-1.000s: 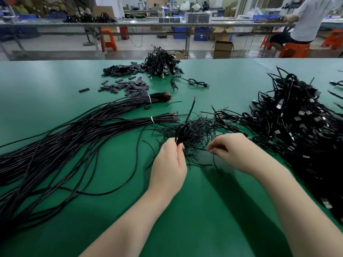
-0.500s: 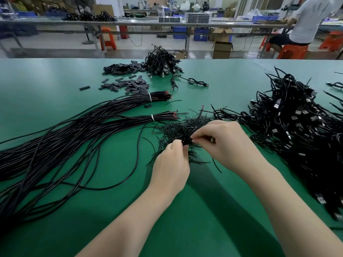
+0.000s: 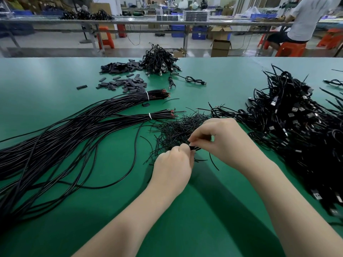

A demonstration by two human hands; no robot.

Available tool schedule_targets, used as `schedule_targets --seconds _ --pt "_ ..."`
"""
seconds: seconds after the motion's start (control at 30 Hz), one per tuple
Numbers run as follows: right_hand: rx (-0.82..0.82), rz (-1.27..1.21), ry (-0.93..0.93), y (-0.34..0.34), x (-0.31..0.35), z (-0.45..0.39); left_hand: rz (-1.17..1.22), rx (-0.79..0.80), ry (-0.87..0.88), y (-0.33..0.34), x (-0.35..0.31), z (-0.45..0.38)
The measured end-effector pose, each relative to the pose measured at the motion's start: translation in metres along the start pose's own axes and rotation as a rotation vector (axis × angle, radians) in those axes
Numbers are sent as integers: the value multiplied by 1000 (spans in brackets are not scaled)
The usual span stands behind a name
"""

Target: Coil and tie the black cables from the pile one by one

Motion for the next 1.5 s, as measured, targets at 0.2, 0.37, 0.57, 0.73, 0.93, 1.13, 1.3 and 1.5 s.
schedule_targets --seconds 0.2,0.37,0.57,0.73,0.93,1.13,1.3,1.5 --pt "329 -319 212 -21 -31 -3 -119 -37 404 -7 -14 0" --pt "767 -747 379 -17 -65 13 122 -175 647 -13 -31 7" --pt "466 -1281 393 27 -45 0 808 -459 -95 -8 -19 8" --pt "184 -1345 449 58 -26 -3 899 -553 -494 3 -4 5" --pt "-26 -1131 409 61 -18 1 958 -582 -544 2 9 2" --pt "13 -1172 514 61 -13 4 984 -591 -571 3 13 0" --pt "268 -1215 693 72 -4 9 965 -626 -514 0 13 0" --pt "332 -1347 769 71 -4 10 957 -614 -490 1 10 2"
Point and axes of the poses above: each hand's wrist, its own z-axis away from the middle knuckle, its own y-axis out of the palm, x = y × z, the point moved 2 cm from there along -z, towards the middle knuckle, and after that the axes turned 14 degrees about y, right-handed, at the moved point
